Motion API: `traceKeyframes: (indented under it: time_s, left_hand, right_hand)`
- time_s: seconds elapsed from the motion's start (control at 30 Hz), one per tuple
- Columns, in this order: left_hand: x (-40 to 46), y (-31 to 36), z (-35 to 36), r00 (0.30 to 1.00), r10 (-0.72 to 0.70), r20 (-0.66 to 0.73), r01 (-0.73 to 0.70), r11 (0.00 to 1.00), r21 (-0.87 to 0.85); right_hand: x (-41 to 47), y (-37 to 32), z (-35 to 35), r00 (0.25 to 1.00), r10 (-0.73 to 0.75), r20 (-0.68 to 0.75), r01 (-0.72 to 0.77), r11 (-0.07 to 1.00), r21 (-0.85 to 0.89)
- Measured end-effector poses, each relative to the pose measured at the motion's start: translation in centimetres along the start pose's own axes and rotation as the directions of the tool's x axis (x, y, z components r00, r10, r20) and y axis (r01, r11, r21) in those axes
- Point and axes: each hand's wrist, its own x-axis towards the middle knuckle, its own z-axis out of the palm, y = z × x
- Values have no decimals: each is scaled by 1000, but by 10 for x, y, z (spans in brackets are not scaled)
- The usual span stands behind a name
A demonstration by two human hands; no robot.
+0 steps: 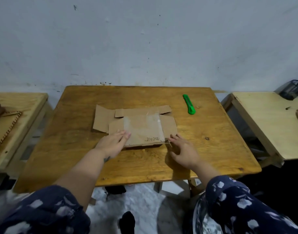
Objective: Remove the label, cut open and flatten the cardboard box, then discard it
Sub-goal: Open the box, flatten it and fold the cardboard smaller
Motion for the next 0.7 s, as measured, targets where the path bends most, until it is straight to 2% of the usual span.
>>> traceKeyframes:
  time_s: [0.27, 0.47, 0.63, 0.7]
  left_hand:
    - [1, -5, 9, 999, -16, -27, 15, 1000, -17]
    - [11, -18, 26, 958, 48, -282, -7, 990, 144]
    - [29, -4, 20, 902, 106, -419, -11, 975, 224]
    - [42, 1, 13, 905, 104, -412, 1, 969, 246]
  right_hand:
    - [23, -20, 15, 975, 122, -188, -120, 993, 23]
    - [46, -32, 22, 960, 239, -142, -243, 970, -7]
    - [47, -37, 28, 957, 242, -162, -247, 969, -15]
    - [46, -36, 29, 961, 226, -157, -235, 971, -41]
